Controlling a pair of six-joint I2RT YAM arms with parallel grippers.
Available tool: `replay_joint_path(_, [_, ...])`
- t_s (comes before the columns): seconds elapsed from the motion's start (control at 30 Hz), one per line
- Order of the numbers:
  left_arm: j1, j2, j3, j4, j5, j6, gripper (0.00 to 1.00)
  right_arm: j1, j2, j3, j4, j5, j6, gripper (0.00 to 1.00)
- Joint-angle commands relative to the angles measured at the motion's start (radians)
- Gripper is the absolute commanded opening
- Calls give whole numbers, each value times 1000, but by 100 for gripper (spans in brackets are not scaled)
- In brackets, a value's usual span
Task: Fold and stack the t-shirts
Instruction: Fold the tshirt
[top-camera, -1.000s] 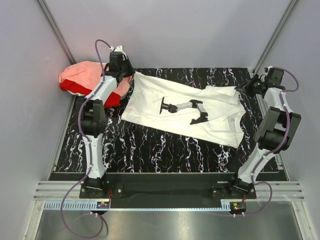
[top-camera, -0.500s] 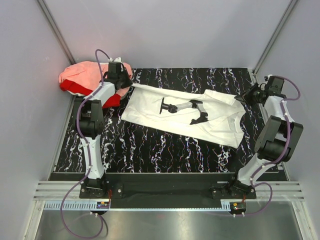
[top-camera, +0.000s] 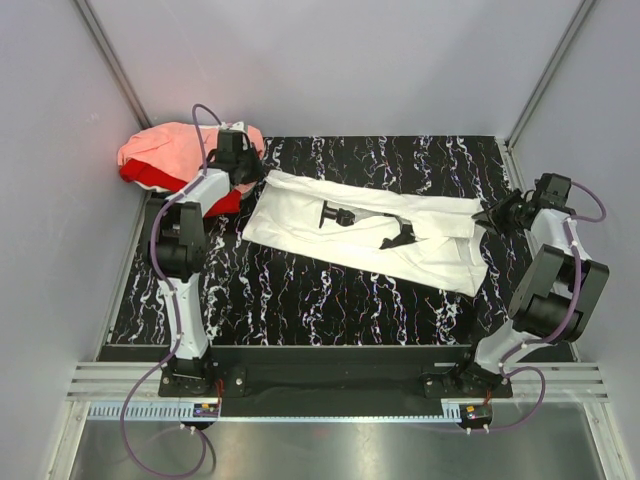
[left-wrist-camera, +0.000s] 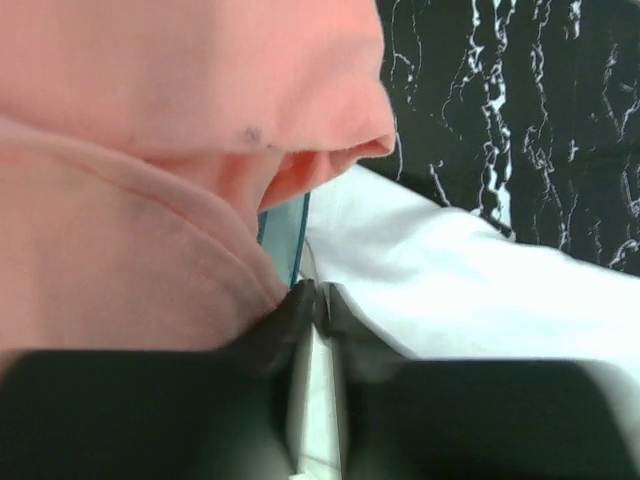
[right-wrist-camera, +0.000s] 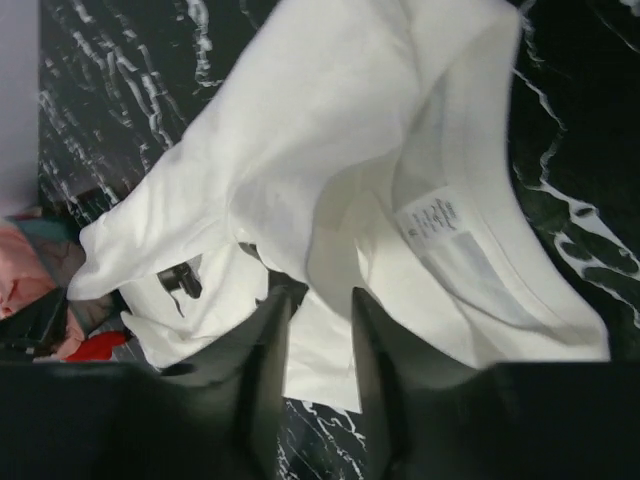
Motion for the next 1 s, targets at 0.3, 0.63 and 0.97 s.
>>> replay_joint_path(0.3, [-91,-154,-32,-14,-193,139,84,0,-299,-151,-108,244,105,77])
replay_joint_path(0.63, [-224,137,307,-324,-254,119,79,230,-95,-170,-132,291,135,74])
replay_joint_path(0.97, [-264,211,282,-593,-193,-9,77,285,274,116,-207,348,31,74])
